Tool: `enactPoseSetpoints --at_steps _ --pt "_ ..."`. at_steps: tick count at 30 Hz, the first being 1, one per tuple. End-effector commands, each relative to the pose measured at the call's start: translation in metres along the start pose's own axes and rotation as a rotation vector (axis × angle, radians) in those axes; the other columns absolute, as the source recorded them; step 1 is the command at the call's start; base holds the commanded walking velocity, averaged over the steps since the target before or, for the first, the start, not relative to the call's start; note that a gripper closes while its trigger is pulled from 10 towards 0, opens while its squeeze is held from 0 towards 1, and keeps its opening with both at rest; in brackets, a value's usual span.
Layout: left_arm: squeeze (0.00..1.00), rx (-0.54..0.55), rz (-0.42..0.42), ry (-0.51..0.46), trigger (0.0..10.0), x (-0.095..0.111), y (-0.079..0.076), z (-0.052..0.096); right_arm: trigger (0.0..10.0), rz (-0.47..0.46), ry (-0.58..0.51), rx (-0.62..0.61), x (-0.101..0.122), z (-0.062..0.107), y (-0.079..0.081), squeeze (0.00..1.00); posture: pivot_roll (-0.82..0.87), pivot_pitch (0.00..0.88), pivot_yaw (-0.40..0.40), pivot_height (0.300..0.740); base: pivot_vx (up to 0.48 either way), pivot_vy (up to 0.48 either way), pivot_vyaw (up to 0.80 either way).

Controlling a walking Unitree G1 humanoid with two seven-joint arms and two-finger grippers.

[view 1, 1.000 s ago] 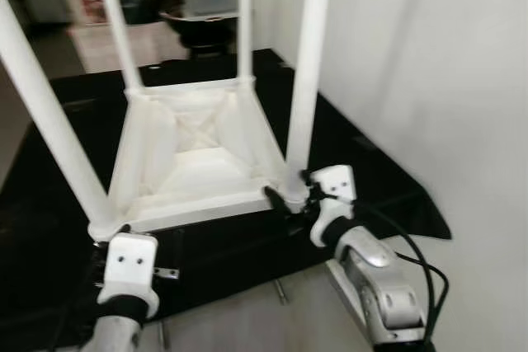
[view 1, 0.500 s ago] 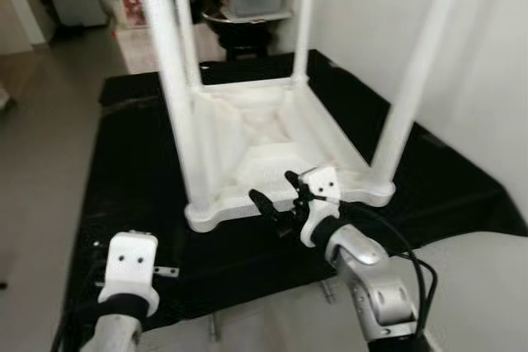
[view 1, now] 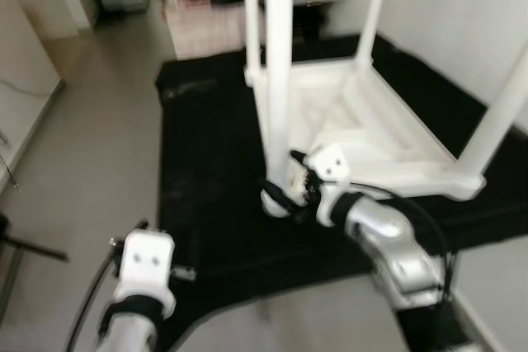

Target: Building children table

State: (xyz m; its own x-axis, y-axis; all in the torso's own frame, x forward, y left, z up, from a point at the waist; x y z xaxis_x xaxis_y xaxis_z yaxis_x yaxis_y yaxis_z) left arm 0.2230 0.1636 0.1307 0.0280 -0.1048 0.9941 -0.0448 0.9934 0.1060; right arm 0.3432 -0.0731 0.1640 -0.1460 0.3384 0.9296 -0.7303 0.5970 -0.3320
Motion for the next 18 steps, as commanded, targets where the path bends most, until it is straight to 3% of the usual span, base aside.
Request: enactPoseSetpoints --at_steps 1,5,7,13,18 --pt "0.00 -0.039 0.010 0.019 10.0 0.000 -0.009 0.005 10.0 0.065 0.047 0.087 0.005 -0.008 -0.002 0.00 -0.05 0.109 0.014 0.740 0.000 0.000 0.00" --pt "0.00 -0.043 0.014 0.021 10.0 0.000 -0.011 0.007 10.0 0.087 0.049 0.083 0.012 -0.011 -0.015 0.00 -0.04 0.115 0.006 0.740 0.000 0.000 0.00" --pt "0.00 -0.072 0.006 0.029 10.0 0.000 -0.015 0.009 10.0 0.106 0.056 0.084 0.013 -0.010 -0.022 0.00 -0.04 0.121 0.001 0.740 0.000 -0.428 0.00" --pt "0.00 -0.048 0.021 0.057 10.0 -0.003 -0.012 0.010 10.0 0.129 0.085 0.153 0.006 -0.007 -0.015 0.00 -0.04 0.127 0.005 0.740 0.000 -0.428 0.00" --pt "0.00 -0.025 0.029 0.046 10.0 -0.001 -0.008 0.009 10.0 0.150 0.150 0.176 -0.006 -0.004 -0.013 0.00 -0.05 0.127 0.010 0.740 0.000 0.000 0.00"
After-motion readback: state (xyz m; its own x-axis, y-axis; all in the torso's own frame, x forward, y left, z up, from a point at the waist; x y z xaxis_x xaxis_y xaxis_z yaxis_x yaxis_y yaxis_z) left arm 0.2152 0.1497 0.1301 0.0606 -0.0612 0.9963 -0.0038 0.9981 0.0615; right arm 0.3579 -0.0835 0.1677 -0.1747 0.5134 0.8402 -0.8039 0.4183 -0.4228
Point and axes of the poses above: a point about 5 cm out from each wrist's last joint towards the gripper, its own z axis pointing back from the gripper into the wrist, its own x axis along the axis of the wrist's last joint, y = z × x, the point moved 4 cm from there along -z, pointing out of the wrist towards the gripper, and after that the axes turned 3 degrees about z, right-handed, at the moved point
